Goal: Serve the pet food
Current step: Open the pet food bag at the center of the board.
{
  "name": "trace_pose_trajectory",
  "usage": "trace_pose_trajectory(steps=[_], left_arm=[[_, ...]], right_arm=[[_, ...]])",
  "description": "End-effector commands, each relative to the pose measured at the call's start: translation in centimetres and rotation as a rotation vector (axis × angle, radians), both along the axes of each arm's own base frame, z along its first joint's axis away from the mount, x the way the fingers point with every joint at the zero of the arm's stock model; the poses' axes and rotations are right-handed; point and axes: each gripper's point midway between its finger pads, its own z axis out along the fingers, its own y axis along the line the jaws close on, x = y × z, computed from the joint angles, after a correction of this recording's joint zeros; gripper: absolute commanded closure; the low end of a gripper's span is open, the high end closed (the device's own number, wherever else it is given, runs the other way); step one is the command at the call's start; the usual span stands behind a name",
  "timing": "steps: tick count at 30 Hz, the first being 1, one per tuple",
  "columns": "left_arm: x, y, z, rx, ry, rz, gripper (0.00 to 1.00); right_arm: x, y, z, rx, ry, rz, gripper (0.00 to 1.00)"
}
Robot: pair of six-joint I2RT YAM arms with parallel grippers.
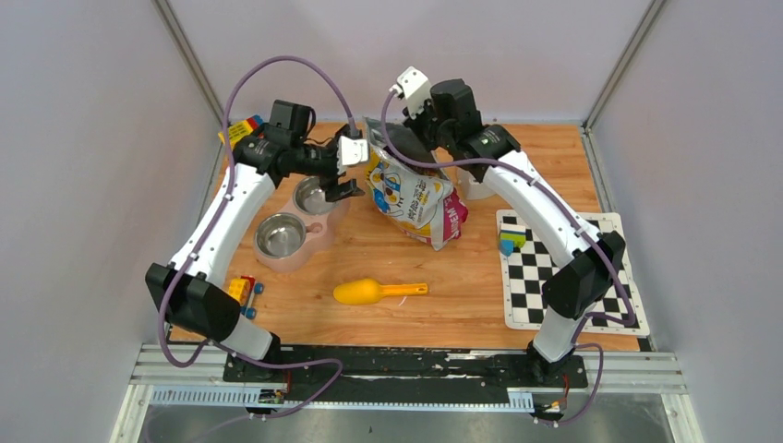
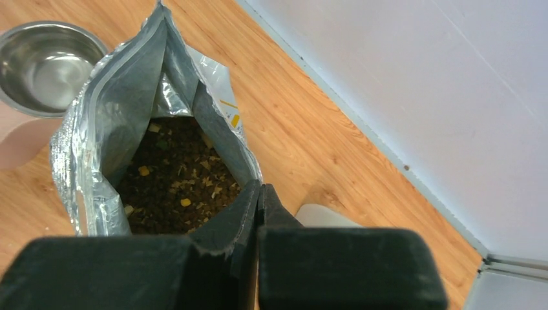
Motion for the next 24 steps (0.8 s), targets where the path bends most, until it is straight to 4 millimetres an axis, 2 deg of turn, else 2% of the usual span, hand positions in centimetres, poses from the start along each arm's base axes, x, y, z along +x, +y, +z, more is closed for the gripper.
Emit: trace_pose_trajectory(steps=[1,3,8,14,18,23,24], left_arm=[[-0.2,-1.4,0.2,-0.010,-0.150,-0.177,0.08],[0.0,-2.1,0.4,-0.014,-0.169,-0.196,0.04],[1.0,-3.4,1.7,-0.018,-0.212,-0.192,0.03],[0.0,-4.3,3.3,-0.028,-0.223,-0.208,0.04],[-0.6,-5.1,2.8,-0.007,-0.227,-0.229,0.06],[1.0,-6.1,1.1,0.046,-0.246,-0.214,0.11],[1.3,-6.4,1.2,0.045,-0.257,-0.213,0.14]], right_arm=[[-0.3,0.2,3.0,0.130,-0.005,0.026,1.00],[-0.7,0.8,2.5,0.142,0.020,0.058,1.00],[-1.2,1.2,1.5,0.145,0.058,0.088,1.00],[-0.9,1.0,0.0,0.163,0.110,0.094,1.00],[-1.1,1.0,-0.8,0.162,0.134,0.103,1.00],[-1.6,1.0,-0.7,0.166,0.141,0.115,1.00],[-1.7,1.0,-0.7,0.165,0.141,0.115,1.00]])
